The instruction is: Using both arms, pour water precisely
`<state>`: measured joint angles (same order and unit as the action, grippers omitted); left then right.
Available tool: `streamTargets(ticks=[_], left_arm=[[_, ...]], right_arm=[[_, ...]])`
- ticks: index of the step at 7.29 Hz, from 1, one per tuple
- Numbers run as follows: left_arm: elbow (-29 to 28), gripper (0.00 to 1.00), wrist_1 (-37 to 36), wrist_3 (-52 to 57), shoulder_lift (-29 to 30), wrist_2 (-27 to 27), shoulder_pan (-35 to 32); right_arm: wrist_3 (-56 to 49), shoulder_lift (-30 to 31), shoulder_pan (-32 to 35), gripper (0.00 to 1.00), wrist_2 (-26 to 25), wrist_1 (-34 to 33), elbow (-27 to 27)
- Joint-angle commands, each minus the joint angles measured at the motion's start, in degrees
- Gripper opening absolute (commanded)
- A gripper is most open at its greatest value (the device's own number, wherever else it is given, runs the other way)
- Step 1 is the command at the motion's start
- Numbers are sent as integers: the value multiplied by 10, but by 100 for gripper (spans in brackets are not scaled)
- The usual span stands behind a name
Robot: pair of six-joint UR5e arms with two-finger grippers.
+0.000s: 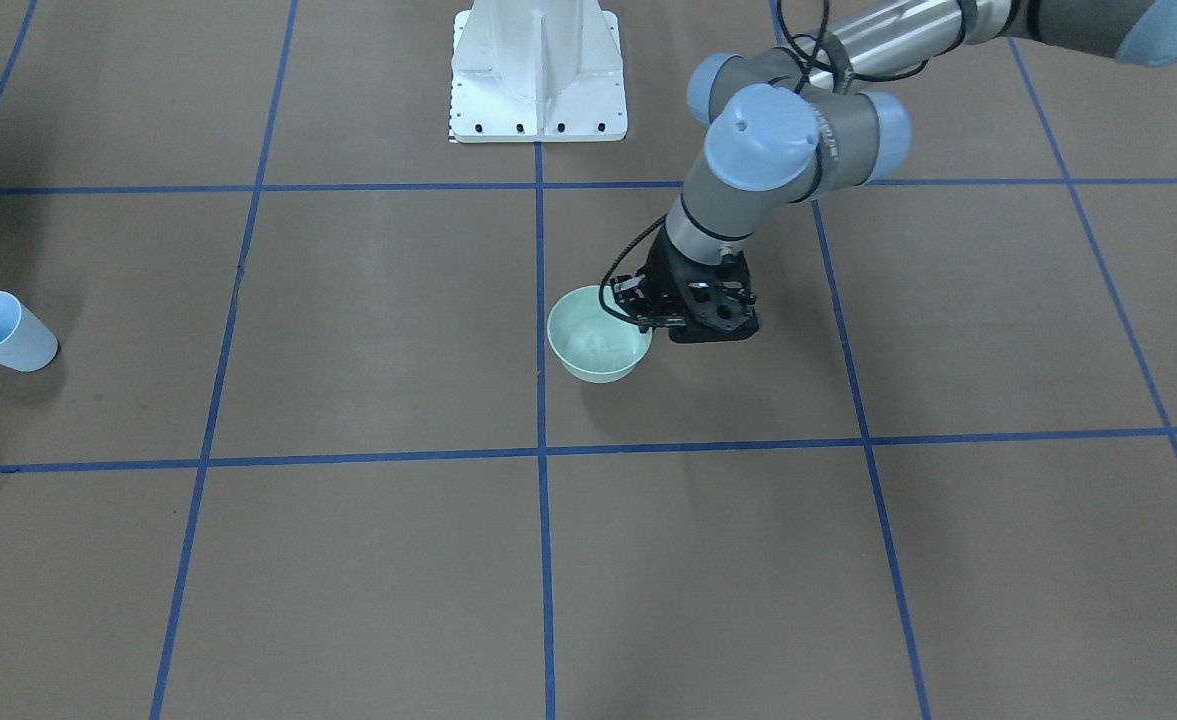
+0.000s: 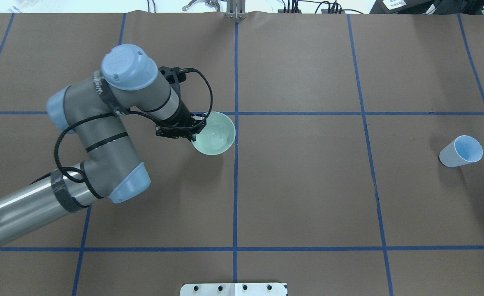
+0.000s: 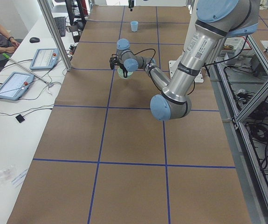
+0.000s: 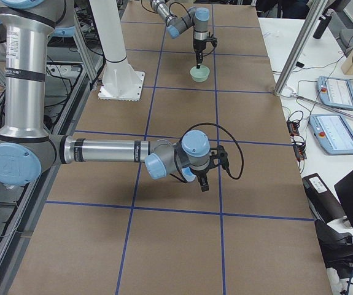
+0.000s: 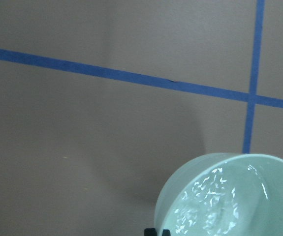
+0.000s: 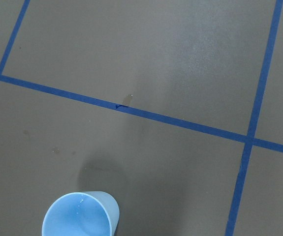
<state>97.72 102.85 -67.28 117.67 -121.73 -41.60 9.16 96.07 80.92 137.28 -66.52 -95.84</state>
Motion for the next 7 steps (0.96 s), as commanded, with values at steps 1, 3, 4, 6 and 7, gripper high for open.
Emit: streamTargets(ticks=[1,3,4,6,7], left_arm=[[58,0,2,115,-126,-61,-68],[51,0,44,203,-208,-81,-119],[36,0,48,239,-229,-113,-144],[-21,0,51,319,-244,-128,-190],[-52,0,51,358,-244,-140,-207]], right_arm=[[-3,-16,11,100,-11,-37,0],[4,-21,20,100,-10,-54,-2],[4,-20,23,100,-10,-55,-9],[8,-16,26,100,-11,-56,-12],[23,-12,27,100,-14,-56,-23]])
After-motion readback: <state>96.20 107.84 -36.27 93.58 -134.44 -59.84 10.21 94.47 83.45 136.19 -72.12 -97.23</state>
